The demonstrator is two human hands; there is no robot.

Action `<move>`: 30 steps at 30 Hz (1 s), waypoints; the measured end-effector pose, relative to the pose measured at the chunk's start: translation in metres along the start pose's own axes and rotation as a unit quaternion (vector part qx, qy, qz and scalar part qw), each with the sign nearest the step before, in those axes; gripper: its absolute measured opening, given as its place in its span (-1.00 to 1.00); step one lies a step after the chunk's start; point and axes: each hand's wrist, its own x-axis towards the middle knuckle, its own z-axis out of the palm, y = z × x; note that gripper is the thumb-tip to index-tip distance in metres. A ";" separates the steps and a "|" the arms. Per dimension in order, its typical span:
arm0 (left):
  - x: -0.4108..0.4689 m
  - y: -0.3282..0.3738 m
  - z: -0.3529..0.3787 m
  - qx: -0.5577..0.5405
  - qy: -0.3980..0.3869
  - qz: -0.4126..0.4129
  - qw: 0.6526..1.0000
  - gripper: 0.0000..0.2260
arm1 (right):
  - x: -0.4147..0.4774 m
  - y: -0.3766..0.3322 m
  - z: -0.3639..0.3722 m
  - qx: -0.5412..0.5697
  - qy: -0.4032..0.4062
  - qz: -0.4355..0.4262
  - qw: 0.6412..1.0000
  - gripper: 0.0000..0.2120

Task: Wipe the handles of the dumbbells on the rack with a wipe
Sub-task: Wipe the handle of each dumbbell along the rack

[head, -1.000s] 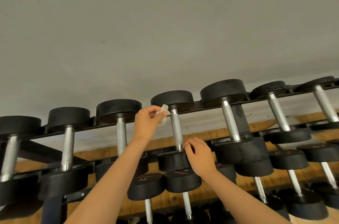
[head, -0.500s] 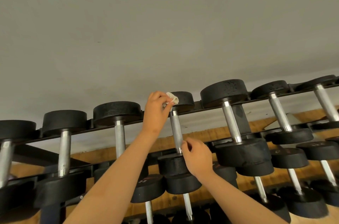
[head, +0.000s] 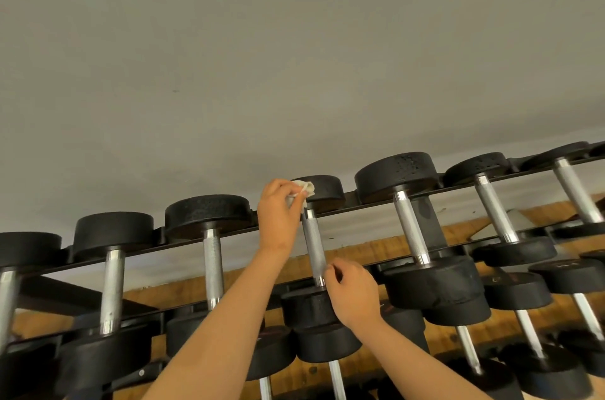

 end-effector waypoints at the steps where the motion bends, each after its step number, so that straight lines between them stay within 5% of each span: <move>1: 0.006 0.001 -0.002 -0.003 -0.009 -0.001 1.000 -0.94 | 0.000 0.000 0.000 0.002 -0.001 0.001 1.000 -0.74; 10: 0.007 -0.003 0.000 -0.035 0.012 -0.032 0.999 -0.94 | -0.001 0.000 -0.001 0.008 -0.002 -0.001 1.000 -0.72; 15: 0.021 -0.006 -0.011 -0.026 -0.047 0.003 0.999 -0.94 | -0.001 -0.003 -0.004 0.006 -0.010 -0.002 1.000 -0.68; 21: 0.002 -0.001 0.001 -0.026 0.037 -0.038 0.998 -0.92 | -0.001 -0.004 -0.004 0.007 -0.005 0.002 1.000 -0.63; 30: 0.018 -0.010 -0.005 -0.027 0.006 -0.017 0.999 -0.88 | -0.001 -0.002 -0.004 0.026 -0.010 0.006 1.000 -0.72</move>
